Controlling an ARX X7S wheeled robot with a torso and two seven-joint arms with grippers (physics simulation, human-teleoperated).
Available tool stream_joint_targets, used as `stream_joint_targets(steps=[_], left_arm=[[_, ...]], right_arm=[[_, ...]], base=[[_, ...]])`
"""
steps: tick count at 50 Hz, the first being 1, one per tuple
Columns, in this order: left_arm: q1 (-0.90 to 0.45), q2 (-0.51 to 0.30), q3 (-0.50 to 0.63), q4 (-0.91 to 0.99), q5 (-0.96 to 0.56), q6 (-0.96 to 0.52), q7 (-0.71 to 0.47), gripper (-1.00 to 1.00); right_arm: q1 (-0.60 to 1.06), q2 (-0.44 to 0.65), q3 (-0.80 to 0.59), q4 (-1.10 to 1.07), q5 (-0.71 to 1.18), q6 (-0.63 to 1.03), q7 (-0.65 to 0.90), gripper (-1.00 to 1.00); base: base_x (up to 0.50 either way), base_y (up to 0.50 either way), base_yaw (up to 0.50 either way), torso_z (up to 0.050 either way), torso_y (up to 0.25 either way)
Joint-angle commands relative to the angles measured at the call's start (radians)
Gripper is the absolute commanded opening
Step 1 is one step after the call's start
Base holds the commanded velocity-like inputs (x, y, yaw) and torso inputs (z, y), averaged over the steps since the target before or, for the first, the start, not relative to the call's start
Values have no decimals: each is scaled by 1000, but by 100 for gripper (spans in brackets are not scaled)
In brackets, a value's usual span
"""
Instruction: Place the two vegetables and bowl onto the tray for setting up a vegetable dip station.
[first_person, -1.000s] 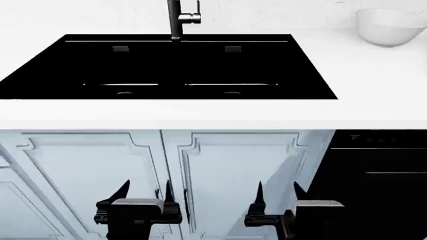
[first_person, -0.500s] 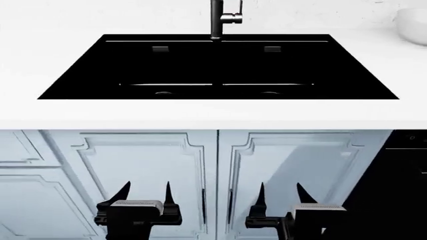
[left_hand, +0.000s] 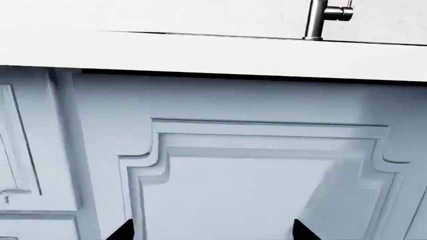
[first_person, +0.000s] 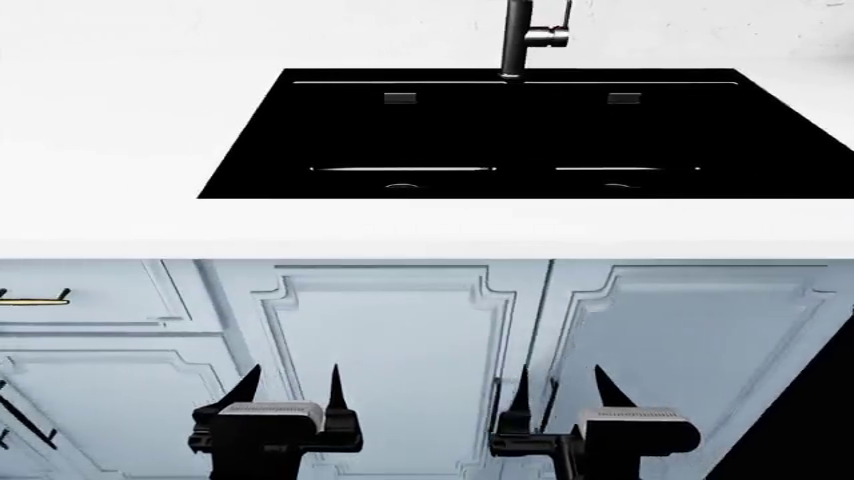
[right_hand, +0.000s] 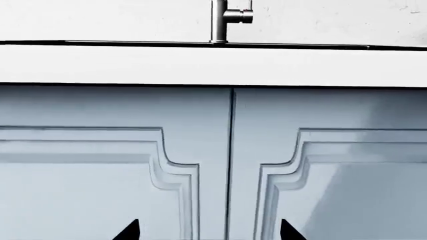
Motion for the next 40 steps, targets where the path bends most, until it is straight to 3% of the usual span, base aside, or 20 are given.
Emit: stream_joint_targets(steps=[1,40], left_arm=[[2,-12,8,-4,-14,7,-12,100],[-3,-36,45,-5,-26,5,-54,100]], right_arm=[[1,10,-16,0,-2,-4,24,100],[8,38,-48,36,35,-35,52,100]], base=[[0,500,0,0,0],[0,500,0,0,0]])
